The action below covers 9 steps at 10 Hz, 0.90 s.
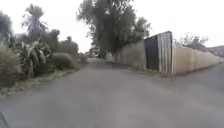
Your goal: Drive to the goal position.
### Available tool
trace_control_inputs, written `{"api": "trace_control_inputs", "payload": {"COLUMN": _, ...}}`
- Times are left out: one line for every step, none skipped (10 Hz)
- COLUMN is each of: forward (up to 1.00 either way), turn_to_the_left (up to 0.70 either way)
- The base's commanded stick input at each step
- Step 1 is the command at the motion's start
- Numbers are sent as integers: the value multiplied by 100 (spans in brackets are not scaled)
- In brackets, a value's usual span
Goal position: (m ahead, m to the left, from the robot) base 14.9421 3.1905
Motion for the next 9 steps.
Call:
{"api": "trace_control_inputs", "payload": {"forward": 100, "turn_to_the_left": 0}}
{"api": "trace_control_inputs", "payload": {"forward": 100, "turn_to_the_left": 0}}
{"api": "trace_control_inputs", "payload": {"forward": 100, "turn_to_the_left": 0}}
{"api": "trace_control_inputs", "payload": {"forward": 100, "turn_to_the_left": 0}}
{"api": "trace_control_inputs", "payload": {"forward": 100, "turn_to_the_left": 0}}
{"api": "trace_control_inputs", "payload": {"forward": 100, "turn_to_the_left": 0}}
{"api": "trace_control_inputs", "payload": {"forward": 100, "turn_to_the_left": 0}}
{"api": "trace_control_inputs", "payload": {"forward": 100, "turn_to_the_left": 0}}
{"api": "trace_control_inputs", "payload": {"forward": 100, "turn_to_the_left": 0}}
